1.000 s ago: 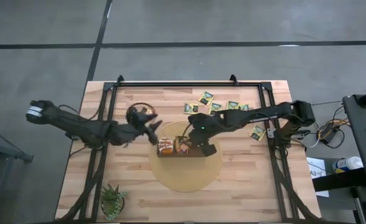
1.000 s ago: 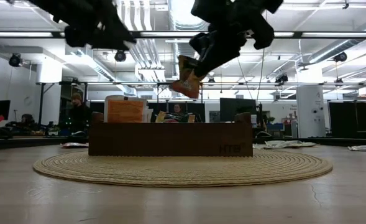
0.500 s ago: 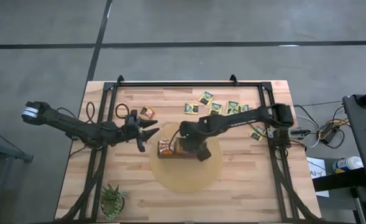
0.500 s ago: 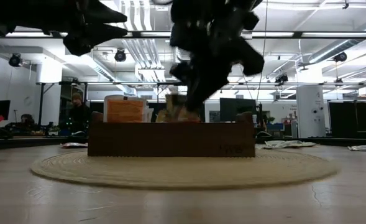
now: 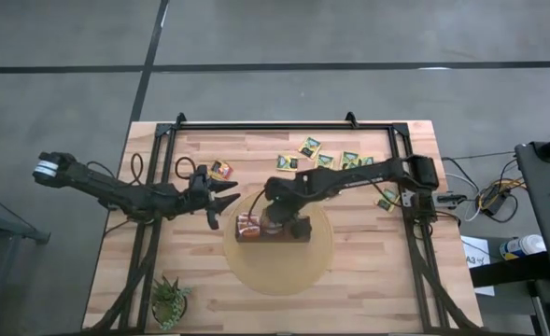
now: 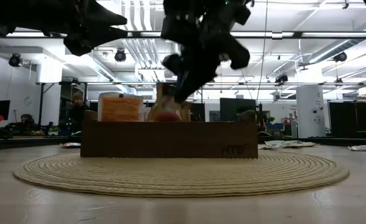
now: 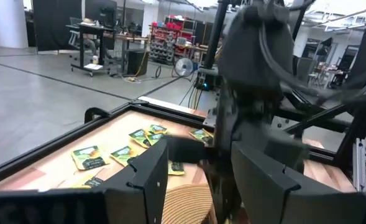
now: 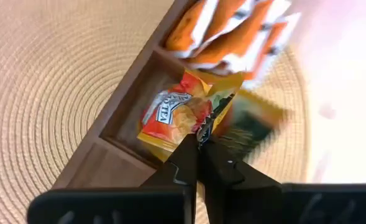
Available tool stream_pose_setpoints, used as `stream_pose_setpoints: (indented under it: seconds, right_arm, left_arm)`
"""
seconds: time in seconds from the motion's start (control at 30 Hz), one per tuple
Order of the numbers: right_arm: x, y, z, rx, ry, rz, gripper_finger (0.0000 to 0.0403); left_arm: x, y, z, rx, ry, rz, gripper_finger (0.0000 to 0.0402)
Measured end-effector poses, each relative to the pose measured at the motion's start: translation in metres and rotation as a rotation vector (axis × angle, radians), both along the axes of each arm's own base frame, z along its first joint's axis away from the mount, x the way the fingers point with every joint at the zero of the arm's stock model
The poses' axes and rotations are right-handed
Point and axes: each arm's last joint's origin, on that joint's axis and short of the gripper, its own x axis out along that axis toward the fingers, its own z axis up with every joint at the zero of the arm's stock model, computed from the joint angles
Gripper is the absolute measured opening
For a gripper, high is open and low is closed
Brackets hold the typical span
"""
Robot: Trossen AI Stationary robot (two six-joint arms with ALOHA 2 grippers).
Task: Pick & Place Tea
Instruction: Put the orange tea bag into the middle section of the wooden organizer
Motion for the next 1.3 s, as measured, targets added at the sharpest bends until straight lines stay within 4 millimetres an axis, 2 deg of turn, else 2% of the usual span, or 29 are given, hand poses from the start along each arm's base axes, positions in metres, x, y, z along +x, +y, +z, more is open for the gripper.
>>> stream_pose_setpoints:
  seconds: [0.1, 0.23, 0.37, 0.5, 0.67, 0.83, 1.07, 1.3]
  right_arm:
    - [-0.001, 0.0, 0.001, 0.014, 0.007, -0.018, 0.0008]
    - [0.002, 0.006, -0.015, 0.086, 0.063, 0.005, 0.0008]
    - [0.004, 0.012, -0.03, 0.088, 0.102, 0.008, 0.0008]
    - [0.004, 0.011, -0.029, 0.09, 0.102, 0.002, 0.0008]
    - [0.003, 0.006, -0.017, 0.09, 0.081, -0.007, 0.0018]
    - [0.001, 0.005, -0.009, 0.09, 0.067, -0.006, 0.0059]
    - [-0.001, 0.004, -0.004, 0.1, 0.072, -0.028, 0.0142]
    - [-0.007, 0.003, 0.01, 0.1, 0.061, -0.08, 0.0205]
  left_arm:
    - [0.0, 0.0, 0.0, 0.006, 0.003, 0.0, 0.017]
    - [0.0, 0.0, 0.0, 0.007, 0.003, 0.0, 0.017]
    - [0.0, 0.0, 0.0, 0.008, 0.004, 0.0, 0.017]
    - [0.0, 0.0, -0.001, 0.008, 0.007, 0.001, 0.017]
    - [0.0, 0.0, -0.001, 0.01, 0.013, 0.0, 0.017]
    - [0.0, 0.0, -0.002, 0.018, 0.021, 0.001, 0.017]
    - [0.0, 0.0, -0.002, 0.03, 0.027, 0.001, 0.017]
    - [0.0, 0.0, -0.002, 0.031, 0.033, 0.001, 0.017]
